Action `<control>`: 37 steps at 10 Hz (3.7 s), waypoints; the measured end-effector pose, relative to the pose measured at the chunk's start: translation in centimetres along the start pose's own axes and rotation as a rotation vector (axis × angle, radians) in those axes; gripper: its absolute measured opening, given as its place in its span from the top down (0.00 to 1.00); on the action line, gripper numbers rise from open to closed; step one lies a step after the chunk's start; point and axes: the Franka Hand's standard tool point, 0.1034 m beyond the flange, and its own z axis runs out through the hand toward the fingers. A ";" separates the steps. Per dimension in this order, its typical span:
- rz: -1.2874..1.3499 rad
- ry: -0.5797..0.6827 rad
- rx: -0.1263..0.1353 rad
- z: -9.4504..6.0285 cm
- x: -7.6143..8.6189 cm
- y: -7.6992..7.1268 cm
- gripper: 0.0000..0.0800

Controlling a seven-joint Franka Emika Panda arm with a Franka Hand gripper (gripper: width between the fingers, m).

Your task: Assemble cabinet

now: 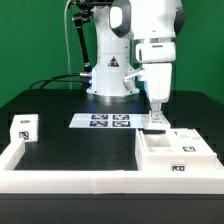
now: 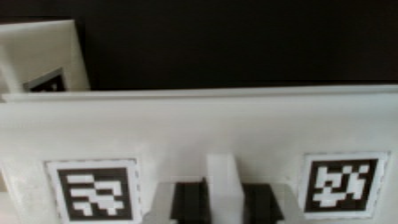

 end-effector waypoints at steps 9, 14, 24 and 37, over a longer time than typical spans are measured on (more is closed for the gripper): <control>0.002 -0.003 0.010 0.5 -1.1 0.3 0.91; 0.003 -0.009 0.021 0.7 -1.2 0.5 0.91; -0.028 -0.031 0.048 0.8 -1.6 2.2 0.91; -0.075 -0.060 0.076 1.1 -1.5 10.1 0.91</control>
Offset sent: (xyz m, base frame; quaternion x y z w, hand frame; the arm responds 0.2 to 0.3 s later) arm 0.0047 -0.0142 -0.0016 0.0075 -0.0053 -0.0119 0.9999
